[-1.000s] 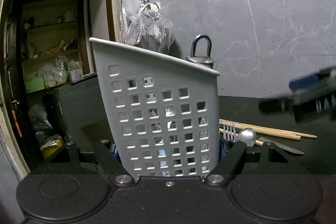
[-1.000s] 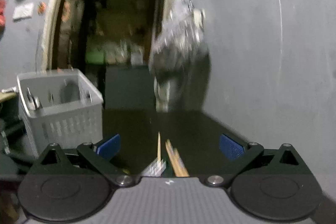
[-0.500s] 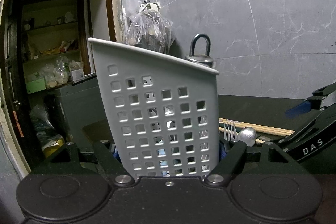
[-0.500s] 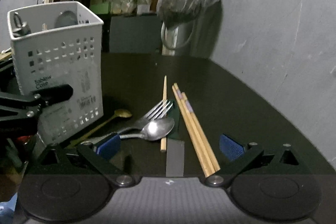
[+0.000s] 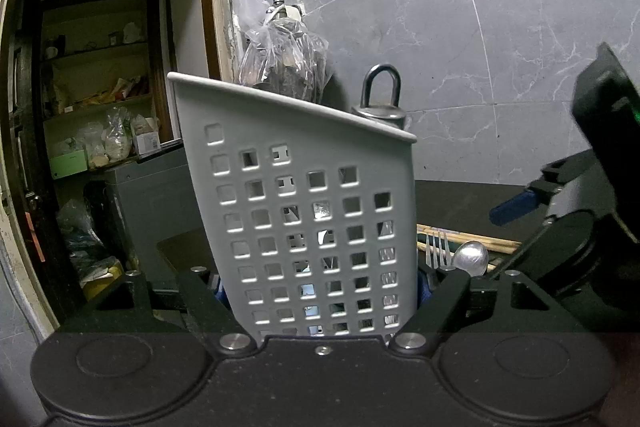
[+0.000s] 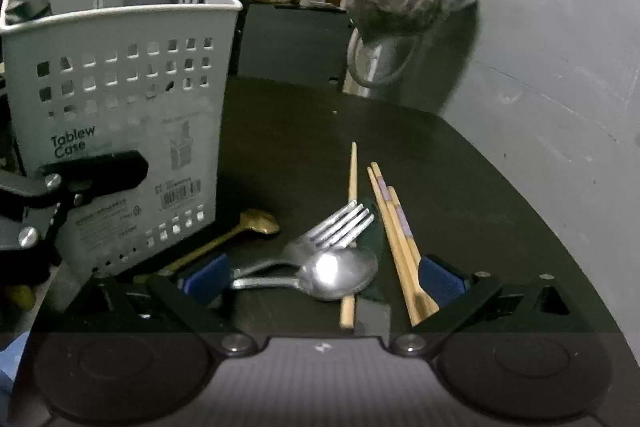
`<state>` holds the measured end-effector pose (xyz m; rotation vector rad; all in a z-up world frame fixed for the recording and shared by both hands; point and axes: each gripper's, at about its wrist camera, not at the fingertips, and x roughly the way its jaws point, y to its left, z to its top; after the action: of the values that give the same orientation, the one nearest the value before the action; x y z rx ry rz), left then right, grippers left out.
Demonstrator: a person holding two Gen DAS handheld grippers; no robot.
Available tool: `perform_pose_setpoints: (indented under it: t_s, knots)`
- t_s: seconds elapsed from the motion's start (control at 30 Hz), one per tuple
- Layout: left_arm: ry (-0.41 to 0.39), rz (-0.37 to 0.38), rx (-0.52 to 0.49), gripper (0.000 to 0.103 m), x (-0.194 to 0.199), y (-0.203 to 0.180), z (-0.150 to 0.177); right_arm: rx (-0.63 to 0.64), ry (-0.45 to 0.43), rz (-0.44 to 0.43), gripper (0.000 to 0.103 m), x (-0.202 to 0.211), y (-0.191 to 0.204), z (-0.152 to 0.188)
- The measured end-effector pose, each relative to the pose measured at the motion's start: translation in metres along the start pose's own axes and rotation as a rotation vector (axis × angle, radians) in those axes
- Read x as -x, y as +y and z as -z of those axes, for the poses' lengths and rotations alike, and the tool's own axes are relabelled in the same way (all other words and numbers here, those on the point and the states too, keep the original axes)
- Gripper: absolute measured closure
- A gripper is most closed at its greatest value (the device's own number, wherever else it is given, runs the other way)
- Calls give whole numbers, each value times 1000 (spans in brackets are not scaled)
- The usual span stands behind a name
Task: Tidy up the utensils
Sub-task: 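Position the open right tool over the silver spoon beside the fork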
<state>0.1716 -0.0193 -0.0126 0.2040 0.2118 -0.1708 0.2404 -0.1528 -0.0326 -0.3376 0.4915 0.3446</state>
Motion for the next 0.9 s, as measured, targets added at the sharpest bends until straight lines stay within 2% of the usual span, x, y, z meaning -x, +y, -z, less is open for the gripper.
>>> perform_pose_setpoints:
  t_s: [0.3, 0.57, 0.9]
  knots:
    - [0, 0, 0, 24, 0, 0, 0, 8, 40, -22, 0, -18, 0, -8]
    - [-1, 0, 0, 24, 1, 0, 0, -33, 62, -73, 0, -7, -20, 4]
    - [0, -1, -3, 24, 1, 0, 0, -53, 78, -67, 0, 23, -30, 24]
